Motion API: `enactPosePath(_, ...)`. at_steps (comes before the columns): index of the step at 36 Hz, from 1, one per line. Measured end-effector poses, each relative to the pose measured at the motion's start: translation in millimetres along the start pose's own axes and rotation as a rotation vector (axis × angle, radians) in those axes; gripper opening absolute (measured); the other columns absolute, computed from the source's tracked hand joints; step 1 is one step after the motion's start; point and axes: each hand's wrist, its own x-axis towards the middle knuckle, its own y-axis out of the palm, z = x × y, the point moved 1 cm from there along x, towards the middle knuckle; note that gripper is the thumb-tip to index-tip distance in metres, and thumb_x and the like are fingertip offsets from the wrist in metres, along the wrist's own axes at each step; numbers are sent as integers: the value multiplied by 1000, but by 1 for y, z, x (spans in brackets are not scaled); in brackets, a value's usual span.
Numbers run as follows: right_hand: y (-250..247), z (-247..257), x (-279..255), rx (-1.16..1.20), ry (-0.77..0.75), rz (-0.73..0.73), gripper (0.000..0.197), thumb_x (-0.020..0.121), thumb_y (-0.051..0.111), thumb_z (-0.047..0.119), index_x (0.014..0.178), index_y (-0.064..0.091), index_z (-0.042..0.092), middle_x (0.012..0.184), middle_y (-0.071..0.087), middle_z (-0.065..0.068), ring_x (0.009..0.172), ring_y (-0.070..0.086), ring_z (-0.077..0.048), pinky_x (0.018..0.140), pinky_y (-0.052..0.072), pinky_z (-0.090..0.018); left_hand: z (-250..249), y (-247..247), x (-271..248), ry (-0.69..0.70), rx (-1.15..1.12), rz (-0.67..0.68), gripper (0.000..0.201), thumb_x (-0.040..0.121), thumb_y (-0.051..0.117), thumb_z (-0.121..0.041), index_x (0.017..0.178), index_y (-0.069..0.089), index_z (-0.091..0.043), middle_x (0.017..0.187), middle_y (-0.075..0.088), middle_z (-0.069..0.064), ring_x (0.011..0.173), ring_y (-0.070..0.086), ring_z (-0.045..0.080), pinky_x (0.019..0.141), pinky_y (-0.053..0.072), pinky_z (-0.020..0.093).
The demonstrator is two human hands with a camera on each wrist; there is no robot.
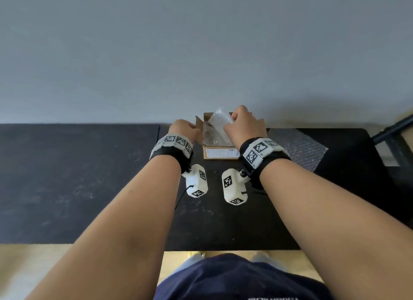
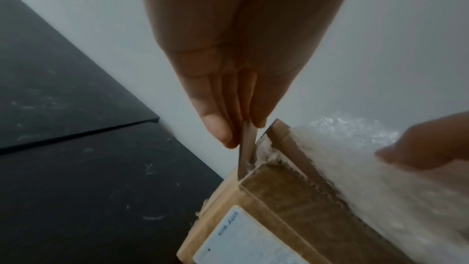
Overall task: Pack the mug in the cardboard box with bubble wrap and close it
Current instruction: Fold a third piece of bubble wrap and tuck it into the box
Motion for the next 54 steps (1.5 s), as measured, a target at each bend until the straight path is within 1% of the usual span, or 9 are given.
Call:
enactPosePath(5, 10, 6, -4, -4, 15, -17, 15, 89, 50, 8, 103, 46, 12, 78, 46, 3, 61, 44, -13, 47, 25, -24, 9, 2, 12, -30, -147, 55, 21, 85, 54, -4, 72, 67, -14, 88, 75, 16, 78, 74, 28, 78, 60, 37)
enactPosePath(13, 42, 9, 6, -55, -36, 74, 25, 89, 53, 12, 113, 53, 7, 111, 59, -10, 99, 60, -29, 76, 48, -34, 26, -3, 14, -89, -214, 123, 14, 76, 63, 3, 86, 71, 9, 80, 72, 23, 74, 73, 32, 79, 60, 45)
enactPosePath(16, 53, 11, 8, -78, -69, 112, 22, 92, 46, 20, 107, 58, 11, 100, 62, -6, 91, 61, -27, 78, 51, -40, 27, -4, 12, -87, -226, 144, 13, 81, 67, 4, 72, 68, -4, 73, 68, 17, 68, 67, 28, 77, 60, 41)
enactPosePath(20, 63, 16, 8, -14, -58, 167, 39, 98, 37, 43, 86, 62, 15, 77, 62, -2, 74, 57, -24, 55, 33, -28, 29, -4, 13, -66, -232, 136, 10, 81, 70, 3, 76, 70, -6, 71, 68, 15, 67, 67, 26, 75, 60, 38)
enactPosePath(24, 72, 15, 14, -4, -24, 245, 38, 97, 45, 30, 61, 47, 18, 59, 48, 2, 68, 53, -25, 48, 27, -27, 28, -5, 14, -70, -215, 136, 7, 83, 70, 2, 89, 71, -2, 70, 68, 12, 59, 65, 20, 74, 61, 35)
enactPosePath(33, 64, 22, 20, -102, -1, 270, 46, 100, 29, 42, 113, 62, 12, 109, 68, -6, 100, 62, -29, 92, 46, -39, 30, -4, 16, -59, -107, 117, 5, 83, 67, -3, 82, 71, 1, 75, 69, 17, 61, 64, 23, 77, 58, 35)
enactPosePath(38, 65, 20, 29, -186, -29, 307, 44, 88, 34, 47, 91, 67, 18, 90, 67, -4, 94, 66, -29, 84, 50, -36, 34, 2, 16, -45, 7, 76, 16, 79, 63, -10, 64, 64, -10, 64, 66, 7, 60, 60, 21, 67, 54, 32)
enactPosePath(43, 68, 16, 40, -194, -26, 414, 25, 89, 56, 20, 110, 69, 13, 110, 68, -12, 103, 64, -31, 76, 46, -31, 41, 6, 20, -61, -26, 78, 13, 82, 65, -13, 83, 73, -3, 72, 70, 9, 59, 61, 18, 68, 56, 31)
enactPosePath(54, 83, 24, 57, -196, -44, 436, 17, 88, 59, 20, 97, 73, 13, 99, 71, -6, 91, 67, -27, 81, 53, -34, 44, -1, 33, -55, -36, 162, 24, 81, 71, -11, 61, 60, -11, 70, 68, 13, 57, 60, 20, 62, 52, 28)
